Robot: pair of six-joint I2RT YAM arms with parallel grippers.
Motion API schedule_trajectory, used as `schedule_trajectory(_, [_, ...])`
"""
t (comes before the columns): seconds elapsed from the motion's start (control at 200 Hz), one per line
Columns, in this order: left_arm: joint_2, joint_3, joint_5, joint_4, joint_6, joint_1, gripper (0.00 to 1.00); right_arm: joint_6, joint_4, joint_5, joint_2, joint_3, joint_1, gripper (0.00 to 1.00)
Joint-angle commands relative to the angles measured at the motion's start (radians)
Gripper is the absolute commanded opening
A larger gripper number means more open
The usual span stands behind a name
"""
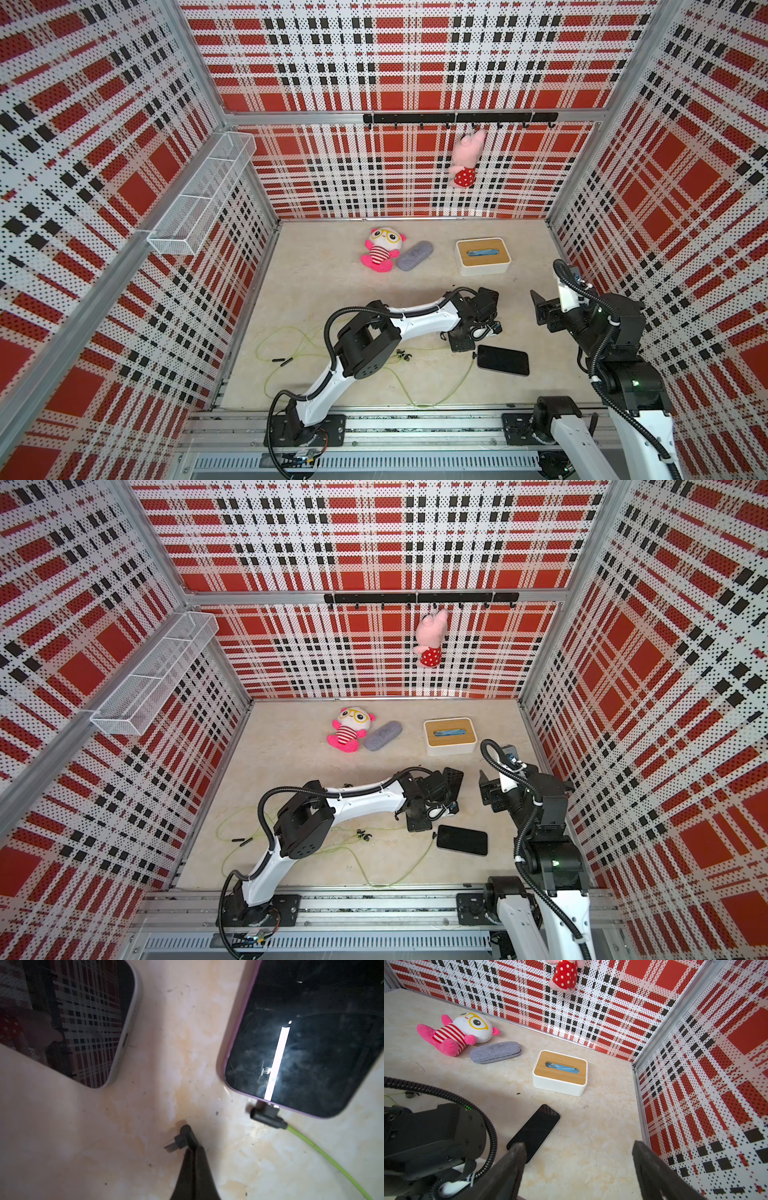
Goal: Plug wired earphones into phones
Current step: Pick up the wired earphone from the center of the board.
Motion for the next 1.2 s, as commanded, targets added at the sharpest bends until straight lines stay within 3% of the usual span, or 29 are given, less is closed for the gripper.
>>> schedule_trajectory(0.0, [-0.095, -0.024, 0.061, -0.066, -0.018, 0.054, 0.0, -0.067, 0.05, -0.04, -0.007, 0.029, -0.006, 0.85])
schedule_trajectory(0.291, [-0.364, -0.176, 0.251, 0.076, -0.051, 0.152, 0.0, -0.242, 0.099, -0.294, -0.045, 0.016, -0.005, 0.83])
schedule_trajectory(0.446, [-0.479, -0.245, 0.428, 0.097, -0.069, 0.201, 0.0, -0.485, 0.04, -0.438, -0.03, -0.006, 0.0, 0.8])
schedule_trajectory(0.546, [-0.553, -0.271, 0.474, 0.099, -0.091, 0.211, 0.0, -0.544, 0.149, -0.476, -0.017, -0.05, 0.001, 0.8])
schedule_trajectory(0.681, [-0.643, -0.298, 0.508, 0.117, -0.119, 0.22, 0.0, -0.627, 0.255, -0.634, 0.025, -0.089, 0.022, 0.75])
schedule_trajectory(0.907, [-0.733, -0.314, 0.529, 0.126, -0.15, 0.237, 0.0, -0.846, 0.295, -0.583, 0.104, -0.123, 0.196, 0.75])
schedule_trajectory(1.197, [-0.778, -0.34, 0.567, 0.134, -0.168, 0.242, 0.0, -0.912, 0.335, -0.621, 0.19, -0.089, 0.322, 0.7])
